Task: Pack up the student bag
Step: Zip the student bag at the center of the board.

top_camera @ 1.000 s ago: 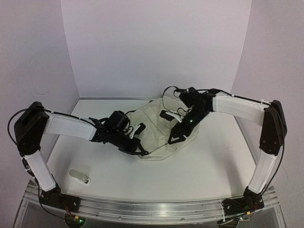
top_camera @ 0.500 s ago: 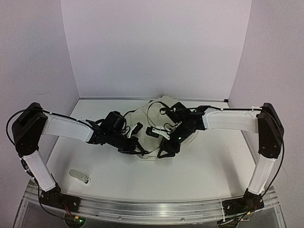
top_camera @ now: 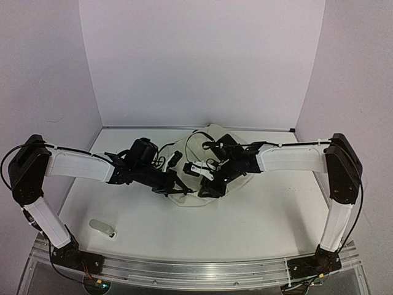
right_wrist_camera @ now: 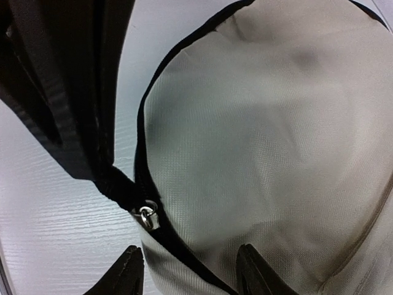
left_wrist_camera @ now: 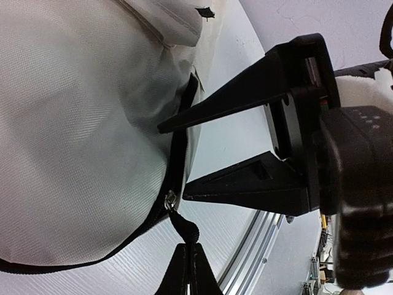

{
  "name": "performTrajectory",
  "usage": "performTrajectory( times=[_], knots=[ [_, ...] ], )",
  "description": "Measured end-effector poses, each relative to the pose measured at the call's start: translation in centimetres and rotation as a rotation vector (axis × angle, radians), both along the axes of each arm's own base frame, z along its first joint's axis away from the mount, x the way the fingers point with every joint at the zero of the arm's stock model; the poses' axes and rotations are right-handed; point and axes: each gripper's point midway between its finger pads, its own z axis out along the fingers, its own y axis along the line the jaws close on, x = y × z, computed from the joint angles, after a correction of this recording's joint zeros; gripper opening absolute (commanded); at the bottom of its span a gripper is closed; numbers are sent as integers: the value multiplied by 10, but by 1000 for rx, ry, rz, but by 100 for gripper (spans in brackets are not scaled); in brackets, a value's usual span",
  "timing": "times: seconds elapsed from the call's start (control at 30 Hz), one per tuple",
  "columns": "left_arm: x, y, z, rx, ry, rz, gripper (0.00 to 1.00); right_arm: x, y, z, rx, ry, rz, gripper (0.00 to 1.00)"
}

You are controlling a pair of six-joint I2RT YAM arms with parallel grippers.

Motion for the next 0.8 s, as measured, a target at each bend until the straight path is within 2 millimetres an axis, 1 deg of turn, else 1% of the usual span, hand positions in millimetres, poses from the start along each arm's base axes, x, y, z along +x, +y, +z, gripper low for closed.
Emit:
performTrajectory(
  times=[0.07, 0.1, 0.13, 0.33, 0.43, 0.5, 0.6, 0.7, 0.8],
  knots=[
    [1, 1, 0, -1, 5, 6, 0, 1, 1, -2, -4, -10, 7, 17],
    [2, 2, 0, 0, 6, 10, 0, 1, 1, -3, -4, -9, 7, 6],
    [3, 3, -1, 2, 8, 15, 0, 1, 1, -4, -6, -14, 11, 0],
    [11, 14, -9, 37, 12, 60, 0, 2, 3, -8, 1, -43, 19, 0],
    [16, 23, -16, 70, 21, 92, 0, 0, 1, -8, 2, -62, 13, 0],
    [21, 35, -22, 98, 28, 127, 0, -1, -3, -5, 4, -78, 7, 0],
    [30, 55, -26, 131, 33, 189, 0, -3, -13, -1, -7, -93, -9, 0],
    [43, 77, -27, 157, 30, 258, 0, -3, -26, -1, -25, -94, -29, 0],
    [52, 92, -27, 176, 19, 298, 0, 0, -38, -2, -35, -86, -51, 0]
  ],
)
